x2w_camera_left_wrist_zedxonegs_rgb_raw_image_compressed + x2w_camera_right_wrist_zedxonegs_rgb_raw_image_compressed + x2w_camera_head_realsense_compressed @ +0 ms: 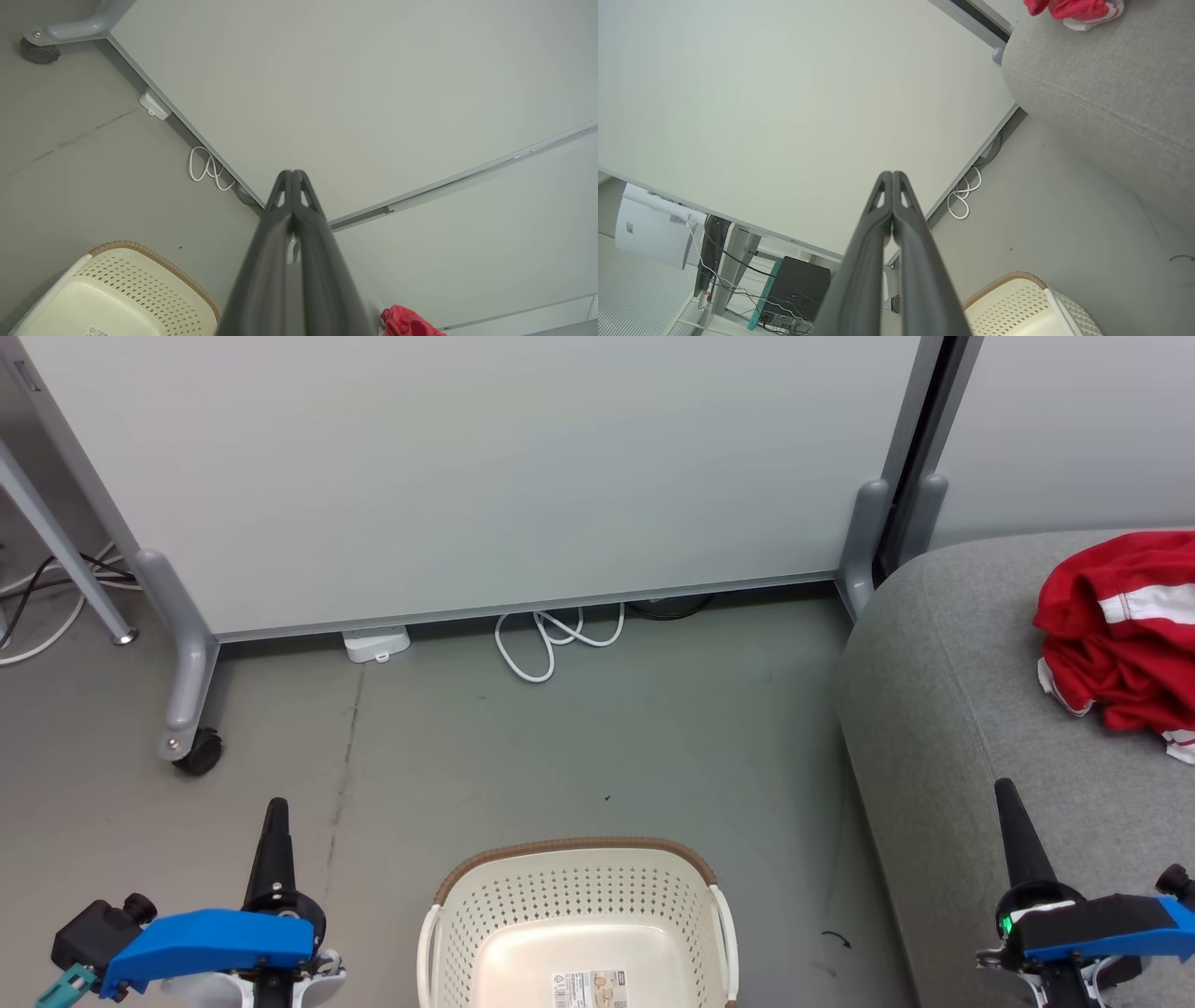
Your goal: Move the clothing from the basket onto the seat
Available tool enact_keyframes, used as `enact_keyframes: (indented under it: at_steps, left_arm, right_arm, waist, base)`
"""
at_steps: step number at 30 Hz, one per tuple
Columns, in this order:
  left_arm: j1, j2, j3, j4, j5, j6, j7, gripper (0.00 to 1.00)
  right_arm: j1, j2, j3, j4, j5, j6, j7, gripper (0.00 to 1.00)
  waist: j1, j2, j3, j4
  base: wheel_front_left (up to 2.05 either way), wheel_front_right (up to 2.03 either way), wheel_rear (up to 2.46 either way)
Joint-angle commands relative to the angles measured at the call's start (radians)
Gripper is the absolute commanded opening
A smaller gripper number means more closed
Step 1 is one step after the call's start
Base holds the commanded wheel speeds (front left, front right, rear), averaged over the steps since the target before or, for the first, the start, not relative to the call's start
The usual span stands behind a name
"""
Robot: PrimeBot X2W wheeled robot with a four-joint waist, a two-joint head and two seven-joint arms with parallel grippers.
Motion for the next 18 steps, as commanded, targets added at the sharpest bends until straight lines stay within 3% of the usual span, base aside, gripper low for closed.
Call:
enact_keyframes:
  at_steps: [1, 18]
  left_arm:
    - [-0.026, 0.001, 0.006, -0.012, -0.029, -0.006, 0.006, 0.0]
    - [-0.034, 0.001, 0.028, -0.015, -0.195, -0.013, 0.049, 0.0]
  right_arm:
    - [-0.026, 0.0, -0.003, -0.007, 0.029, 0.0, 0.007, 0.0]
    - [-0.034, 0.004, -0.007, -0.004, 0.198, 0.001, 0.05, 0.0]
  waist:
    - [-0.0001, 0.0, 0.0, -0.001]
    - [-0.0001, 0.0, -0.003, -0.006]
  base:
    - [0.0, 0.0, 0.0]
    - [0.0, 0.0, 0.0]
